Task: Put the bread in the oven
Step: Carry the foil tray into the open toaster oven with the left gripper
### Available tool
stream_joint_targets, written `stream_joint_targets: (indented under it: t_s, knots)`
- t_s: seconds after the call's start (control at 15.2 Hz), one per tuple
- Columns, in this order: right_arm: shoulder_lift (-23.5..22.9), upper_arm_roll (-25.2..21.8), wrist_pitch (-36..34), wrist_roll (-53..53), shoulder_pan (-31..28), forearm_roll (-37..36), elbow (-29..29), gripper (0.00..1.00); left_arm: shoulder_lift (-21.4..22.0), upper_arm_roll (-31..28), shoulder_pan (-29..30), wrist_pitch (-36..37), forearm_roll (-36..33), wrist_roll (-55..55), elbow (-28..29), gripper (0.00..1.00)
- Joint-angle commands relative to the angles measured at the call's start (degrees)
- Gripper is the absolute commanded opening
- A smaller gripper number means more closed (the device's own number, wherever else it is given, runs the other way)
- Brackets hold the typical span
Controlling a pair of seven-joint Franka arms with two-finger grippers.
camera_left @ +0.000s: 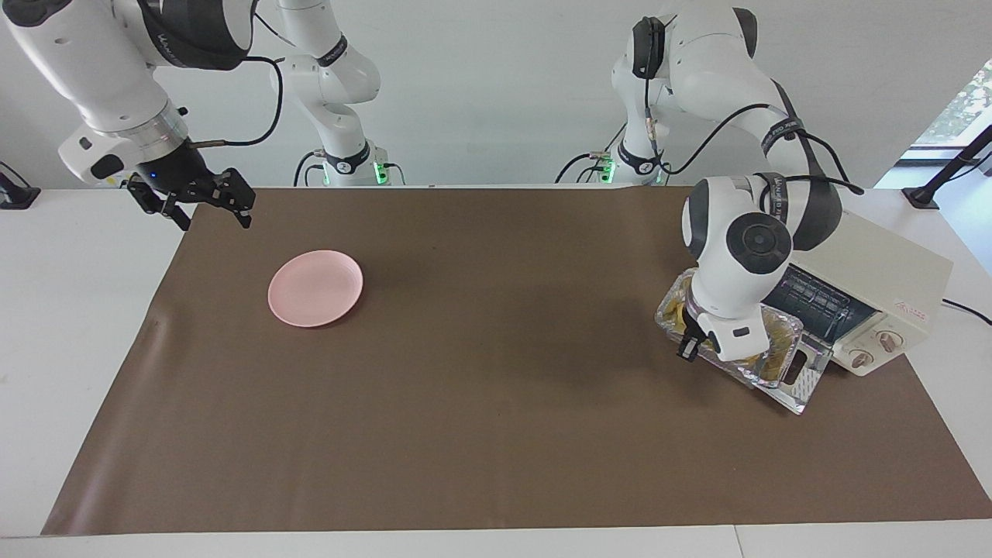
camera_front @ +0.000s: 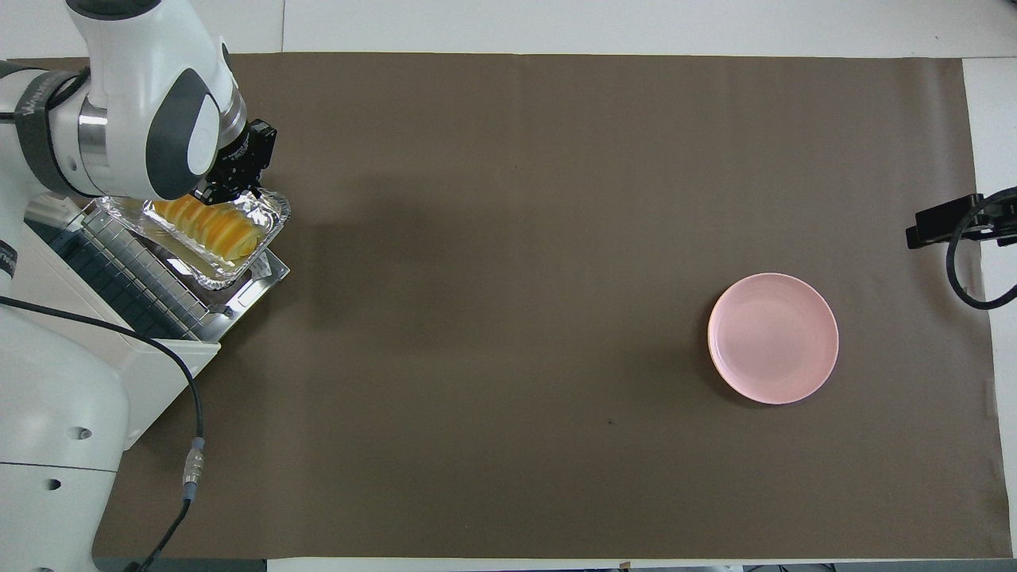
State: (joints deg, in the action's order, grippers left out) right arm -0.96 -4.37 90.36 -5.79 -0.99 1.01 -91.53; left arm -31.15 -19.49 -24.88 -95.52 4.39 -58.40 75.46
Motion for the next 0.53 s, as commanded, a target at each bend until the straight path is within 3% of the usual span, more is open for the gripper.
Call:
stream_joint_targets:
  t_s: [0.0,0.46]
  knots:
    - [1.31,0.15,0.08,1.05,-0.06,0.66,-1.28,1.0,2.67,0.33,1.32,0.51,1.14,1.79,3.2,0.0]
    - [1.31,0.15,0.08,0.96,-0.06,0.66,-1.28,1.0,3.55,-0.02,3.96,1.04,0.71,4.34,5.22,0.0]
